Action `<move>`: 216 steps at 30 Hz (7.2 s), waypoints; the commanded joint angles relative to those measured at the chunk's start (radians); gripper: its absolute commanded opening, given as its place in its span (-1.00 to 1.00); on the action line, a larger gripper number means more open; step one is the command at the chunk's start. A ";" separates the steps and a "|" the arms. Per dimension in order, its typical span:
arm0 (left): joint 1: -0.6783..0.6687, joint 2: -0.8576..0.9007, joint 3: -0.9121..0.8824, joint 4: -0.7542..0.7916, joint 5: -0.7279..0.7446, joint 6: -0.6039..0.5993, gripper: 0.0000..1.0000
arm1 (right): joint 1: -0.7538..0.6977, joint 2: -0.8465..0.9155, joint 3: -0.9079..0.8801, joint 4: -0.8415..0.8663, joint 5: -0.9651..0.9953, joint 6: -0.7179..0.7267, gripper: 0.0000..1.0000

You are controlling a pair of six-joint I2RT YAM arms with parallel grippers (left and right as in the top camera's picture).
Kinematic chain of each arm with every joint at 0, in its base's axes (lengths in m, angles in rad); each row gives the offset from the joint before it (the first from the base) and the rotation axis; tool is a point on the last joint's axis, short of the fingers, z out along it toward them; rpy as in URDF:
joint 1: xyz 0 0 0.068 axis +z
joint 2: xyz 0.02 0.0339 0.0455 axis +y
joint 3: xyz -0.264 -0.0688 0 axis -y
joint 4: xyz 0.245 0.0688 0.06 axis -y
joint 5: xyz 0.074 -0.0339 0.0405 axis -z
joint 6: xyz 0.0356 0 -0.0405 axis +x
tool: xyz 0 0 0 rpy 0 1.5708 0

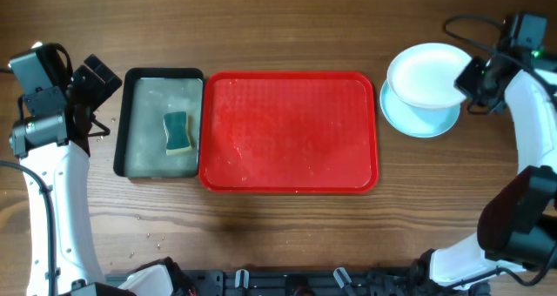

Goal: Clean dirty plates on tray and stack at the side

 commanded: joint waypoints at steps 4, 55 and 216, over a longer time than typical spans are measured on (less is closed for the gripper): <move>0.007 0.004 0.008 0.003 -0.006 -0.010 1.00 | 0.002 -0.017 -0.219 0.197 0.029 0.032 -0.92; 0.007 0.004 0.008 0.003 -0.006 -0.009 1.00 | 0.268 -0.041 -0.320 0.154 -0.182 -0.051 -0.85; -0.201 -1.347 -1.059 0.774 0.084 -0.062 1.00 | 0.293 -1.745 -1.392 0.857 -0.151 -0.302 1.00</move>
